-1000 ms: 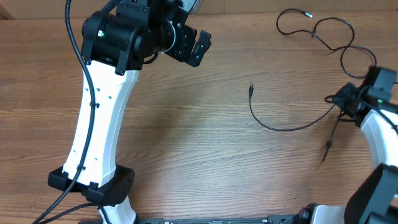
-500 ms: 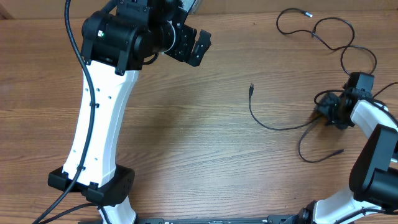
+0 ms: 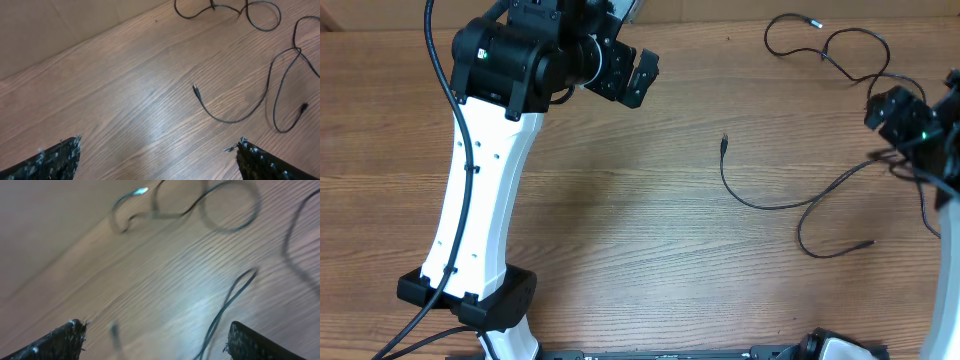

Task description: Untangle cables

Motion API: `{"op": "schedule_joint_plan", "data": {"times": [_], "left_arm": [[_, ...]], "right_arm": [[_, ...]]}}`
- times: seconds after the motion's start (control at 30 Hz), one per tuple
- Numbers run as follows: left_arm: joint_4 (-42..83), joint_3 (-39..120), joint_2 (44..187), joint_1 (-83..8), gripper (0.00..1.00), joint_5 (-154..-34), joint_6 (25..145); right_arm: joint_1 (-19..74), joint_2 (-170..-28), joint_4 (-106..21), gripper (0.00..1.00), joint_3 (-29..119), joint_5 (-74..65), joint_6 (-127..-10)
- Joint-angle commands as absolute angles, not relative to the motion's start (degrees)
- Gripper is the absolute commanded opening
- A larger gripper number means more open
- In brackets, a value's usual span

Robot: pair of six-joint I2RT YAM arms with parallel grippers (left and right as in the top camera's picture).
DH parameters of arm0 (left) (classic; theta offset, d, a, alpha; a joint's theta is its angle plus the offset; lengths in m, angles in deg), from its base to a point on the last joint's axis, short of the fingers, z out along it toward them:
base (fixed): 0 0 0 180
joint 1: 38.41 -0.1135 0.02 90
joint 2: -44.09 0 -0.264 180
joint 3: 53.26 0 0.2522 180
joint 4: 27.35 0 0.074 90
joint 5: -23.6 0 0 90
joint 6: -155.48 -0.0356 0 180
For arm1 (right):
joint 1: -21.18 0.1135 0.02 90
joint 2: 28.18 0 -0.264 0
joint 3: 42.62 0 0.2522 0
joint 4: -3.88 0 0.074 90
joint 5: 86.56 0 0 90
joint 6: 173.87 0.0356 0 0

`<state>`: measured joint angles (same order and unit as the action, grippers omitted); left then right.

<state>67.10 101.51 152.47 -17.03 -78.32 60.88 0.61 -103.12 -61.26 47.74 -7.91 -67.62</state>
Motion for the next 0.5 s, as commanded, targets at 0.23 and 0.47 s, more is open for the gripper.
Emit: {"op": "schedule_joint_plan", "data": {"times": [0.23, 0.47], "left_arm": [[68.80, 101.88, 152.55, -16.98, 1.00, -78.21, 61.63], [69.83, 101.86, 152.55, -16.96, 1.00, -78.23, 61.63]], "right_arm": [[14.90, -100.63, -75.00, 0.90, 46.91, -14.77, -75.45], [26.53, -107.93, -78.81, 0.90, 42.34, 7.13, -59.53]]}}
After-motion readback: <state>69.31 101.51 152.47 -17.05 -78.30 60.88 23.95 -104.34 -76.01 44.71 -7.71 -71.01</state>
